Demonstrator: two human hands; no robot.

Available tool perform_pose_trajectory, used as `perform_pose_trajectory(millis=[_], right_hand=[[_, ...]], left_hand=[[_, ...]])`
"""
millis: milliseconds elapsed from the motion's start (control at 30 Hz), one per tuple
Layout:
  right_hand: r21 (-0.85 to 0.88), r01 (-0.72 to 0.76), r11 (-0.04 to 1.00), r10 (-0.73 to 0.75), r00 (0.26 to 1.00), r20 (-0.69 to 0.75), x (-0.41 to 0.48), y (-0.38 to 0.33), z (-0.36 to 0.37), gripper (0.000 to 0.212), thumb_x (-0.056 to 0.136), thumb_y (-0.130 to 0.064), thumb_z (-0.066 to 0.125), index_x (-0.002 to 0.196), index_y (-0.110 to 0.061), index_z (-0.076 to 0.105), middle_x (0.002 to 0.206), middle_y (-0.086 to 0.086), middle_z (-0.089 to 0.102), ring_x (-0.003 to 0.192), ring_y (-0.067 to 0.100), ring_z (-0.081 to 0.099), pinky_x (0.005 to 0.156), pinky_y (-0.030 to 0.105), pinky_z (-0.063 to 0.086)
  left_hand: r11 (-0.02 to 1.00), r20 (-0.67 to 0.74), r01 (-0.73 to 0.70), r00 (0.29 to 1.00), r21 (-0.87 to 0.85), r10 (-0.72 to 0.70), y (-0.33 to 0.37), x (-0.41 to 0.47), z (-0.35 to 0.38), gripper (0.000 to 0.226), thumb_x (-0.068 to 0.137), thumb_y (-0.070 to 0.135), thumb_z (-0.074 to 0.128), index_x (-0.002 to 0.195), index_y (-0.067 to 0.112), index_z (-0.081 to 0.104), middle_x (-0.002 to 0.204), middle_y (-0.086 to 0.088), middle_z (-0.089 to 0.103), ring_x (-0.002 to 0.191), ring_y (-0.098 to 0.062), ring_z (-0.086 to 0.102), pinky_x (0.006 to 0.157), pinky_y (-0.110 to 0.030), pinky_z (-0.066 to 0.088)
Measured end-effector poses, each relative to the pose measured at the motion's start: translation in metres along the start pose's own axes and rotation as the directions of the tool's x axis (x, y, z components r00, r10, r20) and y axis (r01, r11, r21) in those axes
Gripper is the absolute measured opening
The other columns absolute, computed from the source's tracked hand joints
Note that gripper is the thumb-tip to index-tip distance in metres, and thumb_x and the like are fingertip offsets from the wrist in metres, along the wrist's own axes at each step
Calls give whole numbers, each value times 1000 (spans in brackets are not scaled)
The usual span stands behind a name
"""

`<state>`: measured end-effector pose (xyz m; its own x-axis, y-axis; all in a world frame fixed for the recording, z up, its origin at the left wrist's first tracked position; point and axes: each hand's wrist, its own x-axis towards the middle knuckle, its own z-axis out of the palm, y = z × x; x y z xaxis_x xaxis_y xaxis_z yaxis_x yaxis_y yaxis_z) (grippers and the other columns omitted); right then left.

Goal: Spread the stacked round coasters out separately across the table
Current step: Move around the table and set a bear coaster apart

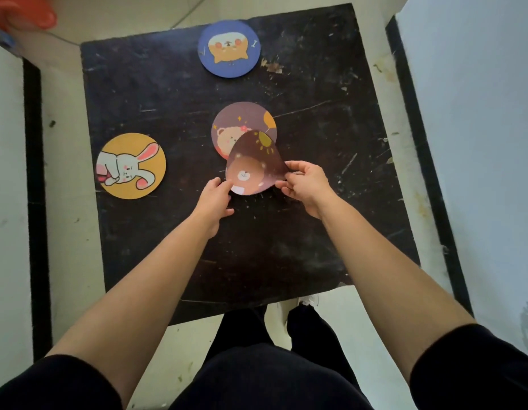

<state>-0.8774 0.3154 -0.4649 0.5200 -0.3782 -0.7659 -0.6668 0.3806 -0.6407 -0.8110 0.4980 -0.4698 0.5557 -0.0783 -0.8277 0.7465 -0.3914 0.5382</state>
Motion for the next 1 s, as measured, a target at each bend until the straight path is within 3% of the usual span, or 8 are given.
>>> perform_pose_trajectory(millis=[67, 167, 367, 500, 600, 700, 833, 1000], right_hand=[[9, -9, 1000, 9, 996, 84, -10, -1, -14, 28, 100, 0, 45, 114, -13, 65, 90, 3, 71, 66, 7, 69, 60, 20, 54], [-81, -23, 996, 39, 978, 203, -27, 1, -35, 30, 101, -1, 45, 99, -20, 68, 84, 1, 70, 61, 5, 62, 58, 20, 52], [-221, -63, 973, 136, 933, 332, -50, 20, -60, 28, 101, -2, 48, 105, -14, 73, 82, 2, 70, 61, 7, 57, 64, 23, 51], [-219, -73, 973, 149, 923, 354, -60, 33, -62, 27, 101, -5, 49, 108, -14, 74, 92, 5, 71, 68, 10, 57, 65, 24, 52], [-264, -27, 964, 109, 947, 302, -65, 47, -59, 28, 101, -7, 47, 116, -16, 70, 91, 1, 69, 71, 9, 55, 63, 23, 48], [-518, 70, 853, 80, 962, 261, -69, 68, -50, 35, 102, -11, 45, 135, -17, 57, 104, 0, 66, 85, 11, 59, 69, 23, 48], [-753, 178, 634, 24, 968, 249, -66, 96, -46, 52, 102, -14, 44, 153, -19, 34, 148, 13, 45, 130, 28, 50, 107, 40, 44], [-856, 271, 441, -64, 960, 271, -68, 114, -46, 56, 102, -18, 42, 155, -22, 28, 146, 10, 38, 126, 28, 49, 105, 40, 43]], left_hand=[[991, 45, 22, 999, -133, -16, 1, -8, 0, 65, 98, 31, 53, 153, 18, 21, 143, -8, 50, 119, -23, 56, 83, -41, 54], [983, 33, 1, 999, -182, 5, -5, -20, 1, 66, 97, 28, 57, 152, 19, 23, 124, -3, 63, 101, -19, 65, 68, -35, 53], [996, -57, -72, 995, 53, 75, -49, -37, 3, 61, 95, 21, 59, 150, 24, 30, 141, -2, 45, 110, -19, 54, 84, -37, 51], [999, 28, -2, 1000, 41, 1, -75, -51, 1, 27, 97, 22, 52, 123, 20, 59, 109, -2, 69, 94, -17, 64, 79, -36, 49], [997, -2, 2, 1000, 74, -2, -93, -58, -1, 15, 96, 19, 54, 108, 18, 64, 100, -5, 72, 90, -18, 68, 72, -34, 55], [994, -121, -3, 992, 111, 16, -109, -62, 1, 16, 95, 14, 57, 110, 19, 63, 105, -4, 70, 90, -16, 66, 68, -30, 56], [993, -182, 18, 983, 115, 3, -129, -62, 2, 40, 95, 12, 58, 134, 14, 54, 115, -6, 65, 89, -16, 62, 79, -36, 57], [977, -176, -3, 983, 213, 42, -141, -65, 3, 45, 94, 10, 59, 137, 19, 50, 114, -5, 64, 104, -23, 63, 92, -45, 55]])
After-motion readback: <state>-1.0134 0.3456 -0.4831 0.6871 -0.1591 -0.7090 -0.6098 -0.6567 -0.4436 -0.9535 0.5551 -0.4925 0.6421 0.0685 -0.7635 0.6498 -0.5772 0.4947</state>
